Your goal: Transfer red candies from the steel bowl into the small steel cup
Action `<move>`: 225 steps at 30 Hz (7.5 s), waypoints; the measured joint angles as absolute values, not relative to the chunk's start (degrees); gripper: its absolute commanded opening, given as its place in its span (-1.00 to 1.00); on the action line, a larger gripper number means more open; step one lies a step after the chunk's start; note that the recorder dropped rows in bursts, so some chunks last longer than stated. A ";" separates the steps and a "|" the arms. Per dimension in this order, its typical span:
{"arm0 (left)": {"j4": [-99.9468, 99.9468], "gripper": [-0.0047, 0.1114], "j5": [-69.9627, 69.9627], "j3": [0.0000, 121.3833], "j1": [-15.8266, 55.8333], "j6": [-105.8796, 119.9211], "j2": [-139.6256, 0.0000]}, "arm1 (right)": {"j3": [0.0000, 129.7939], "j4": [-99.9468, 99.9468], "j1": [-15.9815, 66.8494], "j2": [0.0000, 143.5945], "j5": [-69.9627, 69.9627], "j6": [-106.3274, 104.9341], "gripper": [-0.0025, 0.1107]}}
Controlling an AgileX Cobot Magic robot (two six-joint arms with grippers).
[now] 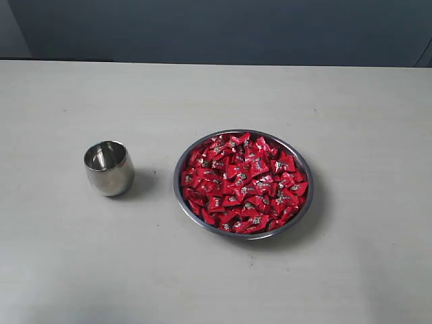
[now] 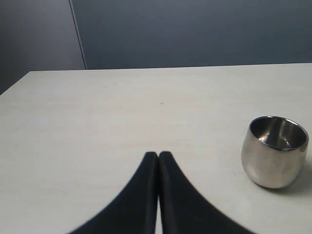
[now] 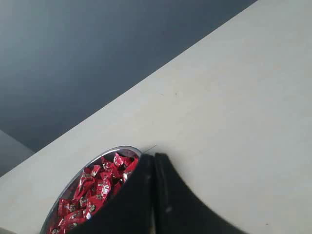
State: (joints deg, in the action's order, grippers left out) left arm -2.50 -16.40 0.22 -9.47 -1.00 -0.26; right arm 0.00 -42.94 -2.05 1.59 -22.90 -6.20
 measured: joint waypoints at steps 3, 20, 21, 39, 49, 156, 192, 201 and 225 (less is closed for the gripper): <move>-2.50 -0.91 -16.40 0.22 -9.47 -1.00 -0.26 | 0.00 -42.94 -2.05 1.59 -22.90 -6.20 -0.96; -2.50 -0.91 -16.40 0.22 -9.47 -1.00 -0.26 | 0.00 -41.53 -2.05 1.59 -21.87 -6.41 -0.96; -2.50 -0.91 -16.40 0.22 -9.47 -1.00 -0.26 | 0.00 -41.10 -2.05 1.59 -21.60 -6.41 -0.96; -2.50 -0.91 -16.40 0.22 -9.47 -1.00 -0.26 | 0.11 -29.69 -2.05 1.59 -14.93 -27.82 -0.96; -2.50 -0.91 -16.40 0.22 -9.47 -1.00 -0.26 | 0.11 -22.95 -2.05 1.59 -12.23 -33.79 -0.96; -2.50 -0.91 -16.40 0.22 -9.47 -1.00 -0.26 | 52.77 -64.02 19.46 95.57 -32.68 -70.85 -0.97; -2.50 -0.91 -16.40 0.22 -9.47 -1.00 -0.26 | 59.21 -59.09 19.58 109.54 -40.65 -56.70 -0.38; -2.50 -0.91 -16.40 0.22 -9.47 -1.00 -0.26 | 61.65 -59.94 21.01 112.05 -41.71 -56.44 -0.38; -2.50 -0.91 -16.40 0.22 -9.47 -1.00 -0.26 | 73.09 -34.67 25.37 114.72 -41.95 -34.84 -0.38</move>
State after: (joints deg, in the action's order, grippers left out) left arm -2.50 -16.40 0.22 -9.47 -1.00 -0.26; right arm 73.09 -34.67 25.37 114.72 -41.95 -34.84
